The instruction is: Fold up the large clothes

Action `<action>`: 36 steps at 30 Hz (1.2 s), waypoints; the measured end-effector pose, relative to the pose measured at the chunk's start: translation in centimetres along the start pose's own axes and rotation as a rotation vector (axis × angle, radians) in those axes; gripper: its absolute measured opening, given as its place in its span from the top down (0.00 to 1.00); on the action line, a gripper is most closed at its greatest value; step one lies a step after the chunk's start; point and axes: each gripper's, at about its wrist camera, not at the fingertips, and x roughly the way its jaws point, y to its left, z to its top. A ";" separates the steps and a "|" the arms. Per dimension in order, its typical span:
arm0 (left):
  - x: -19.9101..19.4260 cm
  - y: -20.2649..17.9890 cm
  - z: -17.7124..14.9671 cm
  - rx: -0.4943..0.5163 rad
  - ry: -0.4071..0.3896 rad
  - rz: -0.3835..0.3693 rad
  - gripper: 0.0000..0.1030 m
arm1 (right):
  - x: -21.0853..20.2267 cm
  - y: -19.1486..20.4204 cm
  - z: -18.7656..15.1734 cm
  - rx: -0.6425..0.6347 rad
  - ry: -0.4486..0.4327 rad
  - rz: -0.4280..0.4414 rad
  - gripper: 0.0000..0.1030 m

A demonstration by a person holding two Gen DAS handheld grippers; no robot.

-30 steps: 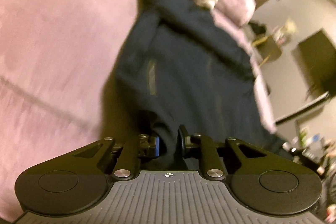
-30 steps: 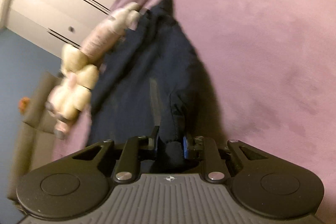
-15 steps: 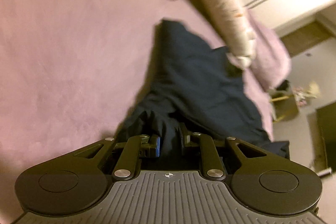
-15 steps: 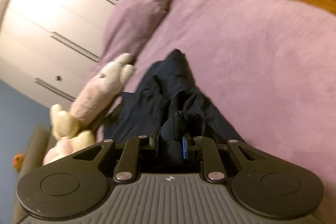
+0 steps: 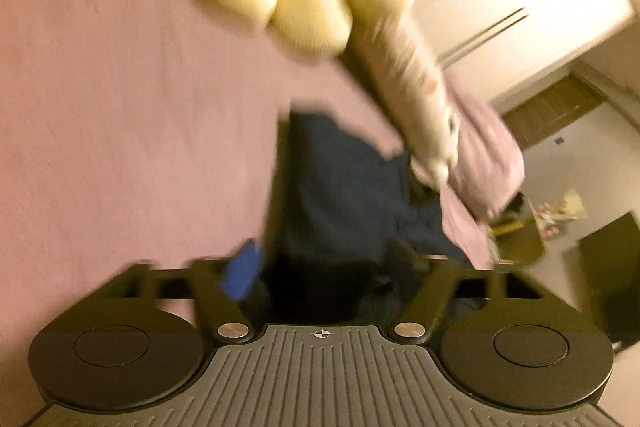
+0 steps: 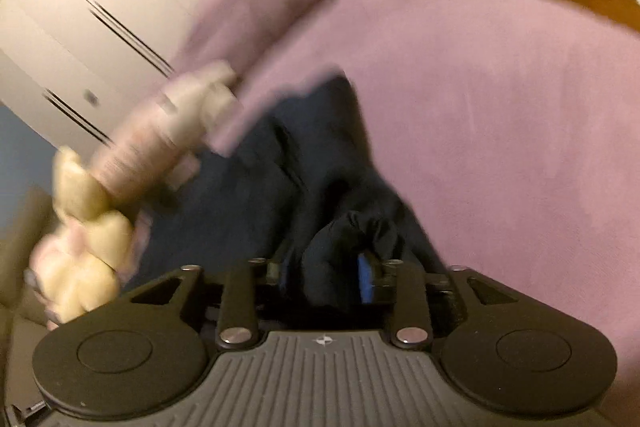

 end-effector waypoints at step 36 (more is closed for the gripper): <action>4.0 -7.3 -3.2 0.465 0.118 0.064 0.85 | 1.0 3.4 -2.0 -0.530 -0.096 -0.142 0.92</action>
